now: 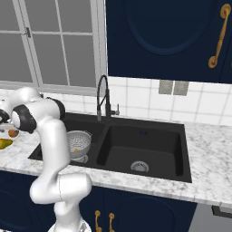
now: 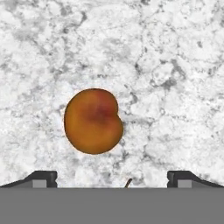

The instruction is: Put the colander in the sink, put the pear, kiwi, peach in the colander, and turn on the sink faucet and pour water over the colander.

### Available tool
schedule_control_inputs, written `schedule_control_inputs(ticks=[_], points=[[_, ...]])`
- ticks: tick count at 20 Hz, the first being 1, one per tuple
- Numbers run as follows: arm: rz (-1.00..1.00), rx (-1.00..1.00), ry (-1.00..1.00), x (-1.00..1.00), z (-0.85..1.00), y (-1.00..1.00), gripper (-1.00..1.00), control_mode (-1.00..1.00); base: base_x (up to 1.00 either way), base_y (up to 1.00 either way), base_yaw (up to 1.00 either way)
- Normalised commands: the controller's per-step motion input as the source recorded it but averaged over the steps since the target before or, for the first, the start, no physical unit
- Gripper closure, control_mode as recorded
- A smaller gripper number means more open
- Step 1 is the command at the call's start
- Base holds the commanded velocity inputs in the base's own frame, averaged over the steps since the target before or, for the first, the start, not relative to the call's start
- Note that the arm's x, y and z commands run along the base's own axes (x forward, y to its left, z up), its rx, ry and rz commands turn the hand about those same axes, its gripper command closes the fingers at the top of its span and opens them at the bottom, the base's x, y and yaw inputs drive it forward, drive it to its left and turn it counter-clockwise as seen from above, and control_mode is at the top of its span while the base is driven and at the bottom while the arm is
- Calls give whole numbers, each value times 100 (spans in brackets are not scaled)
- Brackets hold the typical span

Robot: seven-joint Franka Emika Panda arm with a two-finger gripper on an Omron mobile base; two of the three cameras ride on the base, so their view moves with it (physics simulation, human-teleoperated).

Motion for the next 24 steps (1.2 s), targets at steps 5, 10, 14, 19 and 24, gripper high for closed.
schedule_control_inputs(ticks=[5,10,14,19,24], points=[[6,-4,0,31,-27,0,-100,-100,0,0,0],[9,0,0,39,-30,0,-100,-100,0,0,0],[7,0,0,13,-33,0,-100,-100,0,0,0],[4,0,0,1,-28,1,100,-100,0,0,0],[0,4,-2,-17,5,-20,100,-100,0,0,0]])
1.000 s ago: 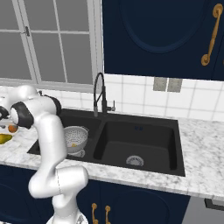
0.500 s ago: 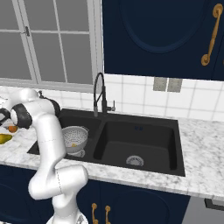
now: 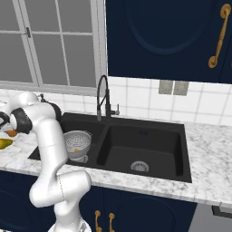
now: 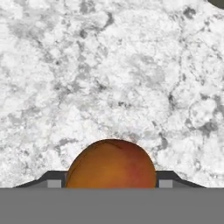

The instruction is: Put the colander in the sink, put the pear, kiwi, peach in the colander, and turn on the sink faucet and pour water over the colander.

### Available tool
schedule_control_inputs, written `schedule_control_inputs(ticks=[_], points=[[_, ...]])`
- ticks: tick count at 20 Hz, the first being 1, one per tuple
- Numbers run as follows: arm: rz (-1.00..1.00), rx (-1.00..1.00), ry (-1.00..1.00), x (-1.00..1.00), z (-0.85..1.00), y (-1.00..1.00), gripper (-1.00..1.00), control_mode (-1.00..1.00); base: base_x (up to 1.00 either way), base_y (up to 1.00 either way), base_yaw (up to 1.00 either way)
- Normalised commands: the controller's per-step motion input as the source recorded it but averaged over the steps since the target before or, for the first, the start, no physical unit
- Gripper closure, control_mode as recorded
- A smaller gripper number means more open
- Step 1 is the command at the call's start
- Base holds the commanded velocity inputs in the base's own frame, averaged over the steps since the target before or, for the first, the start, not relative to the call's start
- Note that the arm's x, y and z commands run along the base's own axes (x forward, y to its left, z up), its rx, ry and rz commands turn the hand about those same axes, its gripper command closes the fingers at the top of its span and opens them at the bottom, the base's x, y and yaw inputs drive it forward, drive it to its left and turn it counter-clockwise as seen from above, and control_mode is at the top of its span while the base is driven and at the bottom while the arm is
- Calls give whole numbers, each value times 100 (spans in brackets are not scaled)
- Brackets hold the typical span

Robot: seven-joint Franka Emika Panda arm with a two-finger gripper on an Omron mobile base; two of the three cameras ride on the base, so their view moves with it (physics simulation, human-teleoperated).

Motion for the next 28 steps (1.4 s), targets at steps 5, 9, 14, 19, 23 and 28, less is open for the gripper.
schedule_control_inputs(ticks=[5,9,14,19,23,28], points=[[-11,4,-21,-39,73,-99,100,-100,0,0,0],[-17,17,-2,-8,33,-100,100,-100,0,0,0],[-13,24,10,0,-5,-100,100,-100,0,0,0],[-7,20,13,14,-28,-100,100,-100,0,0,0],[-5,12,13,29,-39,-100,100,-100,0,0,0],[-8,2,21,63,-25,-100,100,-100,0,0,0]])
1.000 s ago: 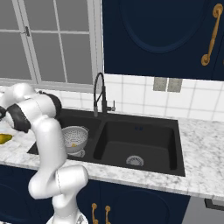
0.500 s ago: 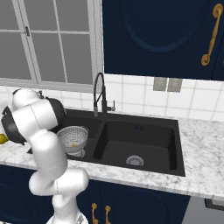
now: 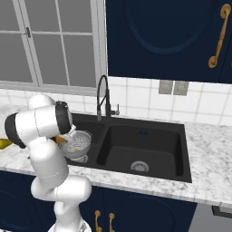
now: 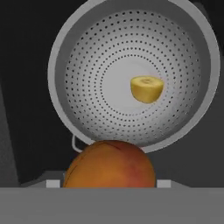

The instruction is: Put the colander in the sink, put the pear, kiwi, peach in the colander, and turn on the sink faucet and pour water over the colander.

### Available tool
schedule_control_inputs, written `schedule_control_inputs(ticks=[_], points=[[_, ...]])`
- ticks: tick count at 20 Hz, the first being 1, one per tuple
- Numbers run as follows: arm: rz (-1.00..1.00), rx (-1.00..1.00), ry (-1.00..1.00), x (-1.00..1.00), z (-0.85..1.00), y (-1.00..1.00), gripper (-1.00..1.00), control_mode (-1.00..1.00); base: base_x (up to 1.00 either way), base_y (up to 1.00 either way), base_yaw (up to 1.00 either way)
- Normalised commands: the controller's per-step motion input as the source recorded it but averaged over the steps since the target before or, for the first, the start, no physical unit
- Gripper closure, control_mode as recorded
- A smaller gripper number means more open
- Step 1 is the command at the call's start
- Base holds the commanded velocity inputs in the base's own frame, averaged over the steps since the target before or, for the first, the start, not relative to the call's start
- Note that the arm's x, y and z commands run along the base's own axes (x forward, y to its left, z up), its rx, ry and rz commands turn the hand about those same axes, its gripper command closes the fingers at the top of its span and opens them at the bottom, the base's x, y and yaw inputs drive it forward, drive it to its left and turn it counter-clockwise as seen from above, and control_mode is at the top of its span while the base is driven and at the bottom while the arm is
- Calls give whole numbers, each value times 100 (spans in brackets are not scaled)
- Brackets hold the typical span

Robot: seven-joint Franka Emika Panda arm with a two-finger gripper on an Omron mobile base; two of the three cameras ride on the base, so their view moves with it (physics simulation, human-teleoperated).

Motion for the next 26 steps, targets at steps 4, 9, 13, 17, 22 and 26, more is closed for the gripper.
schedule_control_inputs(ticks=[4,9,13,17,22,26], points=[[-4,0,14,66,-30,-61,100,-100,0,0,0],[-2,0,2,25,-35,0,100,-100,0,0,0],[0,0,0,3,-28,0,100,-100,0,0,0],[0,0,0,0,-32,0,100,-100,0,0,0],[0,0,0,1,-35,19,100,-100,0,0,0],[-1,0,0,15,-12,16,-100,-100,0,0,0]])
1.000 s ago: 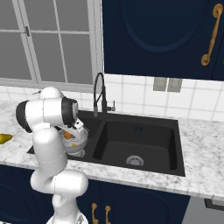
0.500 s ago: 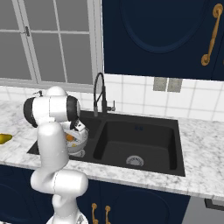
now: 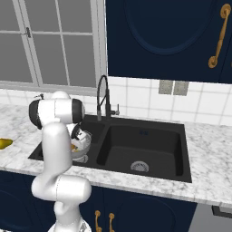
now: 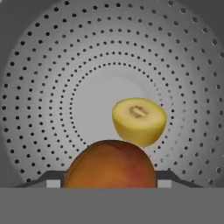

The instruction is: Put the colander in the sink, put the pear, kiwi, peach in the colander, and turn on the sink faucet and pour water over the colander.

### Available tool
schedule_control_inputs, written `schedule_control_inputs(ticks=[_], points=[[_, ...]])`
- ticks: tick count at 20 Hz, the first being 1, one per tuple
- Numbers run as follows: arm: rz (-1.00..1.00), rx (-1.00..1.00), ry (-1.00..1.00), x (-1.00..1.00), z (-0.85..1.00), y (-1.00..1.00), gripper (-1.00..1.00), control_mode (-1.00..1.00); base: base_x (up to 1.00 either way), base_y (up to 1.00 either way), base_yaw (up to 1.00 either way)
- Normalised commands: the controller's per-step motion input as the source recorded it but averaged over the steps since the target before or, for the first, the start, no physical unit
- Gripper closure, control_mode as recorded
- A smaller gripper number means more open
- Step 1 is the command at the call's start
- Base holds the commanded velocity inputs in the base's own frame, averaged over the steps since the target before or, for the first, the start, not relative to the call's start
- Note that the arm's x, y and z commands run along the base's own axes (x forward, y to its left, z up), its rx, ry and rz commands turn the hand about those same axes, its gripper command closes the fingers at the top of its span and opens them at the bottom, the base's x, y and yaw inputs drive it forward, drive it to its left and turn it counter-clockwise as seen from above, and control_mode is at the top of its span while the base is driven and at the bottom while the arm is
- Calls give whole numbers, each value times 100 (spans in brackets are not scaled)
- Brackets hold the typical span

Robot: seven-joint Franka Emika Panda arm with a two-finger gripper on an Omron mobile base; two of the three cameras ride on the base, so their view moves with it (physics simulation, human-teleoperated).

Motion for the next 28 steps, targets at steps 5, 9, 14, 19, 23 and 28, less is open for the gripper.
schedule_control_inputs(ticks=[5,9,14,19,23,28], points=[[-5,0,0,18,1,-9,-100,-100,0,0,0],[-2,0,-1,2,33,-3,-100,-100,0,0,0],[0,5,-16,-23,99,0,-100,-100,0,0,0],[0,10,-2,-51,100,5,-100,-100,0,0,0],[0,11,13,-66,99,43,-100,-100,0,0,0],[-6,1,6,-73,65,88,-100,-100,0,0,0]])
